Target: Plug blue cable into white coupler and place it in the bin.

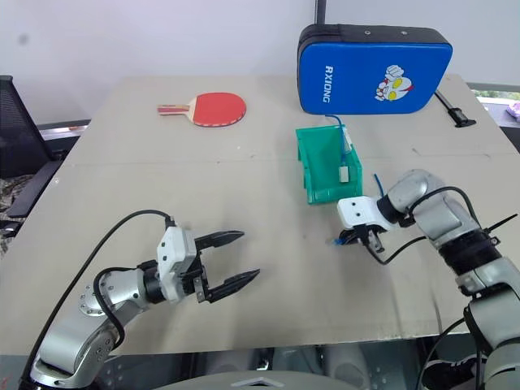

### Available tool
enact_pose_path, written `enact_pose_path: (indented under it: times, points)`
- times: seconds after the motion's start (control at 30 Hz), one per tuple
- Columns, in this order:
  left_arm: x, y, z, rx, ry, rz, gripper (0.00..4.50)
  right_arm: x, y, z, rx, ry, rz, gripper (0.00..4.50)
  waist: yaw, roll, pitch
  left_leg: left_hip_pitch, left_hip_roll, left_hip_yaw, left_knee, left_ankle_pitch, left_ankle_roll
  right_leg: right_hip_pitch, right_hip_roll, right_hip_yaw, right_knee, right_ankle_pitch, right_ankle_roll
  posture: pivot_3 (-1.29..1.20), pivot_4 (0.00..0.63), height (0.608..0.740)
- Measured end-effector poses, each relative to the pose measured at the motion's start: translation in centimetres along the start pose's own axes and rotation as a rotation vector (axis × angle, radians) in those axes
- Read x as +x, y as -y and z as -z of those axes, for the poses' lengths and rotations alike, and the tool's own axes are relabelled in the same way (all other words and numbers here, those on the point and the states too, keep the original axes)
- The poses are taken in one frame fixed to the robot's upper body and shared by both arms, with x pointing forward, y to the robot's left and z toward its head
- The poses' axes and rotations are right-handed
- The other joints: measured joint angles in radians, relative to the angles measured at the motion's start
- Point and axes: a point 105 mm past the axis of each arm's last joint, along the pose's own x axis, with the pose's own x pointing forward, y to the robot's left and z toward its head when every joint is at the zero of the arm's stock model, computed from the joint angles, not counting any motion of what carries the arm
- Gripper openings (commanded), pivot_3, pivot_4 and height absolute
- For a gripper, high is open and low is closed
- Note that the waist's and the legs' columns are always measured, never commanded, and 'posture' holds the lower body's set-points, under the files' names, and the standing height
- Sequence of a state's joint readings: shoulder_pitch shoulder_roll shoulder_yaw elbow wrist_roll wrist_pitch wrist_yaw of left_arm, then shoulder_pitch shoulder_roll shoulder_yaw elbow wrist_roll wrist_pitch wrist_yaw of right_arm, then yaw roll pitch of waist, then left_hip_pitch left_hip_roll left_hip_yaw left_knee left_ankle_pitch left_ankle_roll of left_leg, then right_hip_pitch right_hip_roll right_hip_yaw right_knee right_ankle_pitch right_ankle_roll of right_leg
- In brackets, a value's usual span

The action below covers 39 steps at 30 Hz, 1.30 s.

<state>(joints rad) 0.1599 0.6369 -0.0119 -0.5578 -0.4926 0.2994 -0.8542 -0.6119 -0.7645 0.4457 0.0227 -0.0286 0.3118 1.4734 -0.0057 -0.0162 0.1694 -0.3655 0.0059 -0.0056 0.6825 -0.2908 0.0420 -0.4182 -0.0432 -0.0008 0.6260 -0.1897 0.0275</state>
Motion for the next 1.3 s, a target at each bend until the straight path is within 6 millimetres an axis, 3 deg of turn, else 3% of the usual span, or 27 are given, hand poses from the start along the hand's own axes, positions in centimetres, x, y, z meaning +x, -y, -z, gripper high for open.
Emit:
enact_pose_path:
  times: [0.13, 0.3, 0.33, 0.4, 0.57, 0.7, 0.83, 1.17, 1.23, 1.3]
  points:
    - [0.7, -0.6, -0.3, 0.028, 0.001, 0.037, 4.50, 2.6, -1.9, -3.1, 0.102, 0.043, 0.012, 0.04, -0.006, 0.001, 0.000, -0.001, 0.001, -0.001, -0.001, 0.000, 0.000, -0.002, 0.003, -0.001, 0.000, 0.000, 0.000, 0.00, 0.150, 0.740]
    - [1.1, -0.9, 0.6, 0.051, -0.049, 0.105, 4.50, 4.0, -1.3, -4.6, 0.130, 0.071, 0.082, 0.04, -0.012, 0.000, 0.000, 0.001, 0.002, -0.001, -0.001, 0.000, 0.000, -0.002, 0.009, 0.000, 0.000, -0.002, 0.003, 0.00, 0.150, 0.740]
    - [1.3, -0.9, 0.6, 0.056, -0.053, 0.120, 4.50, 4.2, -1.2, -4.8, 0.132, 0.082, 0.093, 0.81, -0.013, 0.000, 0.000, 0.001, 0.002, 0.000, -0.001, 0.000, 0.000, -0.002, 0.009, 0.000, 0.000, -0.002, 0.003, 0.00, 0.150, 0.740]
    - [1.5, -1.1, 0.9, 0.065, -0.070, 0.147, 4.50, 4.6, -1.3, -4.9, 0.144, 0.121, 0.104, 1.58, -0.012, 0.000, 0.000, 0.002, 0.003, -0.001, -0.001, 0.000, 0.000, -0.001, 0.010, 0.000, 0.000, -0.002, 0.003, 0.00, 0.150, 0.740]
    - [2.5, -1.2, 1.8, 0.083, -0.133, 0.215, 4.50, 4.0, -2.6, -4.7, 0.214, 0.292, 0.179, 4.04, -0.004, 0.001, 0.001, 0.000, 0.003, -0.001, -0.001, 0.000, 0.000, -0.002, 0.010, -0.001, 0.001, -0.002, 0.003, 0.00, 0.150, 0.740]
    - [3.6, -1.7, 2.2, 0.108, -0.186, 0.272, 4.50, 1.2, -4.1, -4.8, 0.201, 0.410, 0.310, 4.04, 0.005, 0.001, 0.001, -0.007, 0.001, -0.001, -0.001, 0.000, 0.000, -0.006, 0.008, 0.000, -0.001, -0.001, 0.004, 0.00, 0.150, 0.740]
    - [5.1, -2.4, 2.4, 0.121, -0.211, 0.307, 4.50, -1.2, -6.3, -3.3, 0.229, 0.398, 0.460, 4.04, 0.017, 0.001, 0.001, -0.016, -0.001, 0.000, 0.001, 0.000, 0.000, -0.014, 0.007, 0.001, -0.001, 0.000, 0.007, 0.00, 0.150, 0.740]
    - [7.7, -2.1, 3.7, 0.152, -0.262, 0.433, 4.50, -4.1, -12.6, -1.1, 0.358, 0.286, 0.641, 4.04, 0.019, 0.000, 0.000, -0.014, -0.001, 0.001, 0.002, 0.000, 0.000, -0.013, 0.008, 0.002, 0.000, -0.005, 0.008, 0.00, 0.150, 0.740]
    - [8.4, -2.2, 3.7, 0.160, -0.267, 0.446, 3.97, -4.3, -13.3, -0.8, 0.385, 0.268, 0.669, 4.11, 0.020, 0.001, 0.000, -0.014, -0.001, 0.001, 0.004, 0.000, 0.000, -0.012, 0.009, 0.002, 0.001, -0.005, 0.008, 0.00, 0.150, 0.740]
    - [9.0, -2.1, 3.7, 0.185, -0.283, 0.469, 3.06, -4.6, -13.6, -0.7, 0.396, 0.253, 0.700, 4.11, 0.019, 0.000, -0.001, -0.014, 0.000, 0.002, 0.004, 0.000, 0.000, -0.012, 0.009, 0.004, 0.001, -0.005, 0.008, 0.00, 0.150, 0.740]
